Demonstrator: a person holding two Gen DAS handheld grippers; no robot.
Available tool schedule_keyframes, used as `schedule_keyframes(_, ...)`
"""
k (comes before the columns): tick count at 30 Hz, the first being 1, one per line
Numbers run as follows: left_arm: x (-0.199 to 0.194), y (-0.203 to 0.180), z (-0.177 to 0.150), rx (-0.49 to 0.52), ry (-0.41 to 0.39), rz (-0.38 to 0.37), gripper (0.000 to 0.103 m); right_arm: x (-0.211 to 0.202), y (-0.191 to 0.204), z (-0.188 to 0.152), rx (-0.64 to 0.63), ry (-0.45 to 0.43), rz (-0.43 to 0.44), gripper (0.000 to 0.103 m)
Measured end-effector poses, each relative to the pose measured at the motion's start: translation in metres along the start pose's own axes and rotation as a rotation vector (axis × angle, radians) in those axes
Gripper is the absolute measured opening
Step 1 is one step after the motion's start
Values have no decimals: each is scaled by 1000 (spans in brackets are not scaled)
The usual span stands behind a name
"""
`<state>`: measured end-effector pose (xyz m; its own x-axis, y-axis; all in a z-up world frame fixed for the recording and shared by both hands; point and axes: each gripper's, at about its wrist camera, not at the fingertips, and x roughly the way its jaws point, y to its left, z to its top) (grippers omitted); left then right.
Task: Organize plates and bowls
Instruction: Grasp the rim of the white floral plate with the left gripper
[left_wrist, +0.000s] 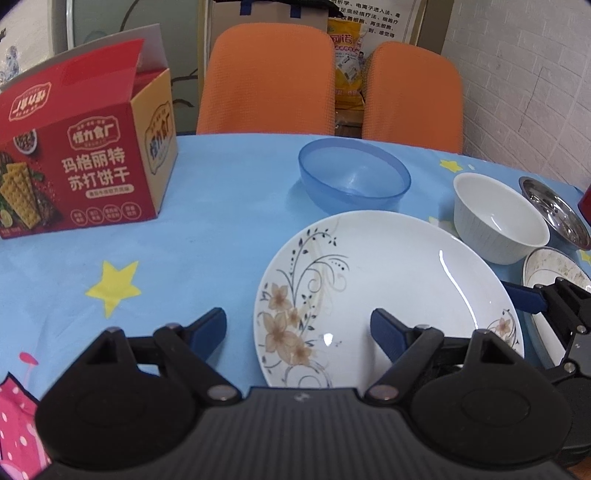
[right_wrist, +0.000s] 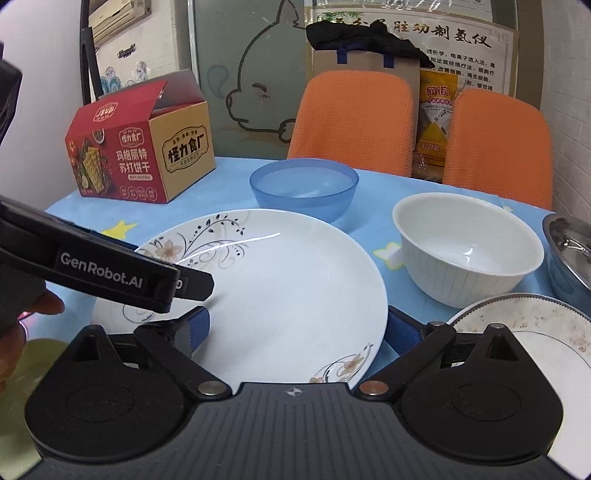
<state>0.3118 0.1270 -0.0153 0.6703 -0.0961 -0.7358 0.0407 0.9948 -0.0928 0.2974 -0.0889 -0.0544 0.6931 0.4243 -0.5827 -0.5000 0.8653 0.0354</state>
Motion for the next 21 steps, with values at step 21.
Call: schedule_keyframes(21,-10,-19,14,16,-28,11,52,-14,-17,7,85,-98,-68,87)
